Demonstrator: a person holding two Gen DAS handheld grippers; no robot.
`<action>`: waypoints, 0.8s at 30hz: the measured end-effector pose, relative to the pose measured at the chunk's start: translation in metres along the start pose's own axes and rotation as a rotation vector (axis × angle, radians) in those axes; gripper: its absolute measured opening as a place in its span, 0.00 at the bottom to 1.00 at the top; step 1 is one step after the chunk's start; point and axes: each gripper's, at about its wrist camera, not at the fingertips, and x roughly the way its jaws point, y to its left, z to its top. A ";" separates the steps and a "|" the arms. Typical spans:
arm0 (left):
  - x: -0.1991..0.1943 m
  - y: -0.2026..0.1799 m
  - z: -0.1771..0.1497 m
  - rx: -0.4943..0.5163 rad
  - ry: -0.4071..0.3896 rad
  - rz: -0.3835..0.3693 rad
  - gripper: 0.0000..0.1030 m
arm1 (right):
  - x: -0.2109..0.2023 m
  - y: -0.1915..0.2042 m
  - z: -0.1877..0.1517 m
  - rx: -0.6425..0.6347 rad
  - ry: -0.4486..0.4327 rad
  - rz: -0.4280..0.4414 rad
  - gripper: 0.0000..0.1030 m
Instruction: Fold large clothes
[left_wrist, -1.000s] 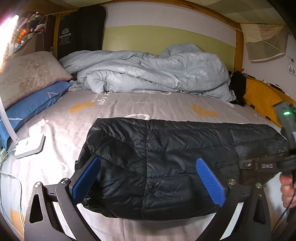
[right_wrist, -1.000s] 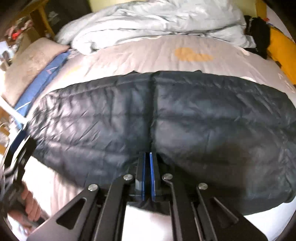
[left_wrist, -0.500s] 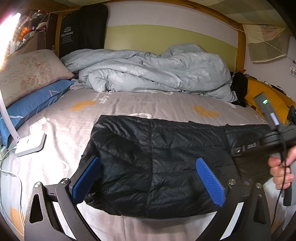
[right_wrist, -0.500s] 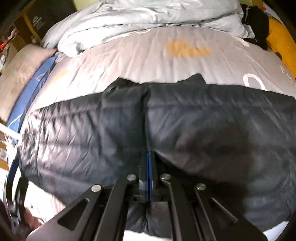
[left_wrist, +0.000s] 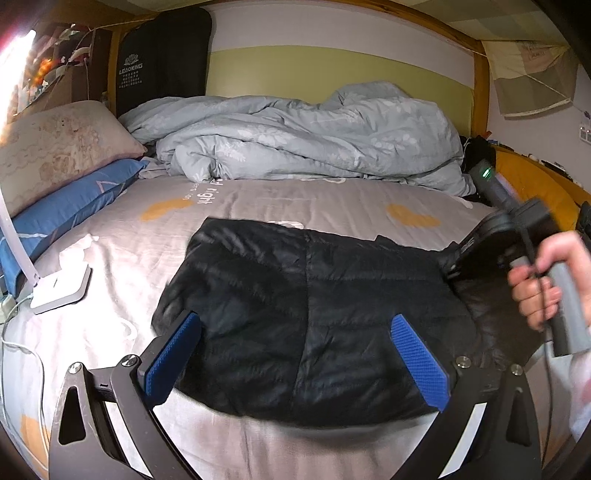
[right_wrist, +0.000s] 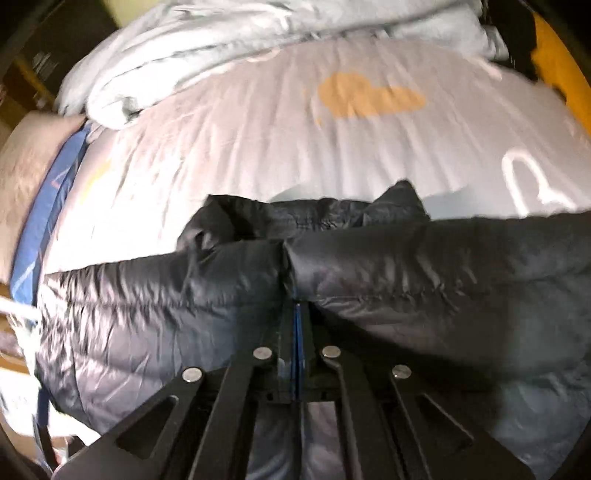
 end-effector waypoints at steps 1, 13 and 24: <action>0.000 0.000 0.000 0.000 0.000 -0.002 1.00 | 0.010 -0.002 0.002 0.005 0.014 -0.003 0.01; -0.006 -0.003 0.001 0.007 -0.005 -0.032 1.00 | -0.053 -0.005 -0.044 -0.048 -0.211 0.019 0.05; -0.026 -0.006 0.005 0.019 -0.033 -0.067 1.00 | -0.142 -0.069 -0.159 -0.044 -0.508 0.074 0.39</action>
